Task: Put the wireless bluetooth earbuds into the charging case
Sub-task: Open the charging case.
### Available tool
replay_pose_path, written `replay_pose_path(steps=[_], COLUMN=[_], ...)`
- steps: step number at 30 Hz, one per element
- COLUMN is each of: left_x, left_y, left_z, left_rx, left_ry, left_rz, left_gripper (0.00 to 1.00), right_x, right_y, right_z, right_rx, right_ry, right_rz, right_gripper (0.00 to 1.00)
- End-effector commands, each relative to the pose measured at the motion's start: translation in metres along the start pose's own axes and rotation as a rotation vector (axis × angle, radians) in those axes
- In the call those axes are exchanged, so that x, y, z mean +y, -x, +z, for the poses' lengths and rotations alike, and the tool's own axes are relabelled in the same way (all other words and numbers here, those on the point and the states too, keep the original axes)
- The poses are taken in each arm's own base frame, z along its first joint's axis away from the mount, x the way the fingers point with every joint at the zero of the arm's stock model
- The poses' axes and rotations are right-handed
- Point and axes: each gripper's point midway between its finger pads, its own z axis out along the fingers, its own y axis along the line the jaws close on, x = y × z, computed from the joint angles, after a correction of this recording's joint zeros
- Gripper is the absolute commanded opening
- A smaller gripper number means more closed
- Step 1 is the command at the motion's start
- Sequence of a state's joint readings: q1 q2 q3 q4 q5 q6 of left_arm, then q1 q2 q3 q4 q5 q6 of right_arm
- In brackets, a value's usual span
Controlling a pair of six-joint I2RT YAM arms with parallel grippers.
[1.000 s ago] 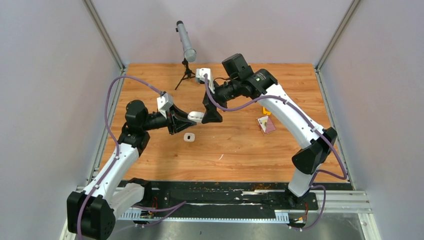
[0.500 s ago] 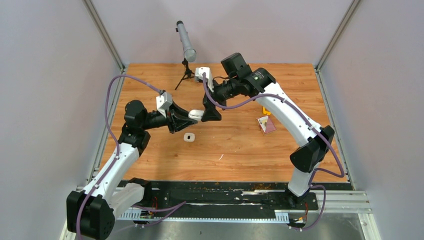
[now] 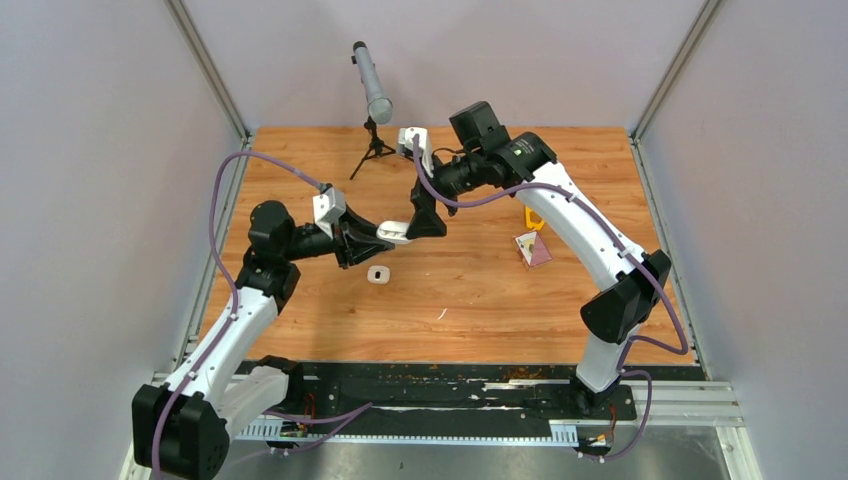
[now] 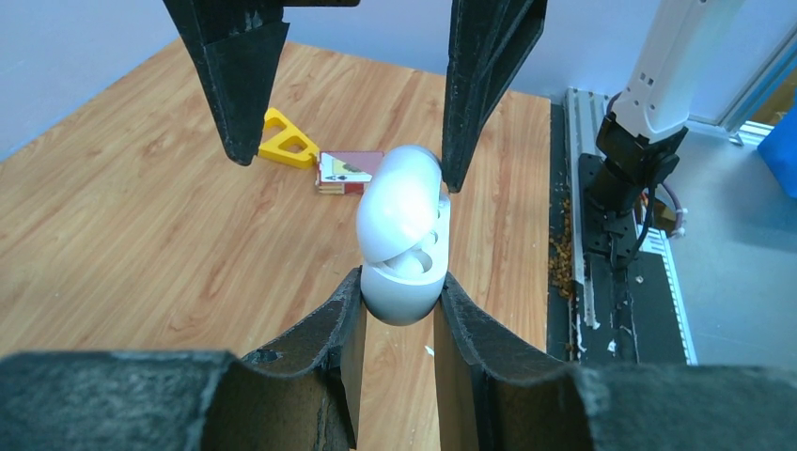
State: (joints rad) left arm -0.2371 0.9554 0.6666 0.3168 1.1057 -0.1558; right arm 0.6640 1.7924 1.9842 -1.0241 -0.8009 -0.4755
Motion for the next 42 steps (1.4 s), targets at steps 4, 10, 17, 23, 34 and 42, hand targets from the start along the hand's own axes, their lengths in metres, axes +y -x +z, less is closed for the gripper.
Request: replay_pose_path(steps=[4, 10, 17, 23, 34, 42], left_x=[-0.008, -0.008, -0.008, -0.007, -0.004, -0.001], left_y=[0.013, 0.009, 0.007, 0.005, 0.004, 0.009], left_z=[-0.001, -0.001, -0.002, -0.002, -0.002, 0.000], left_rx=[-0.017, -0.009, -0.003, 0.004, 0.006, -0.013], left_ry=[-0.026, -0.026, -0.023, -0.019, -0.001, 0.005], left_rz=[0.078, 0.078, 0.080, 0.079, 0.067, 0.044], left_gripper=[0.00, 0.00, 0.00, 0.00, 0.00, 0.00], right_x=[0.002, 0.000, 0.002, -0.002, 0.000, 0.011], right_y=[0.019, 0.022, 0.025, 0.026, 0.027, 0.020], right_z=[-0.010, -0.014, -0.016, -0.018, -0.022, -0.019], right_rx=[-0.054, -0.065, -0.079, -0.085, -0.094, -0.081], right_ry=[-0.002, -0.013, 0.002, -0.009, 0.006, 0.045], right_rz=[-0.021, -0.015, 0.005, 0.011, -0.017, -0.015], right_gripper=[0.92, 0.93, 0.93, 0.93, 0.93, 0.94])
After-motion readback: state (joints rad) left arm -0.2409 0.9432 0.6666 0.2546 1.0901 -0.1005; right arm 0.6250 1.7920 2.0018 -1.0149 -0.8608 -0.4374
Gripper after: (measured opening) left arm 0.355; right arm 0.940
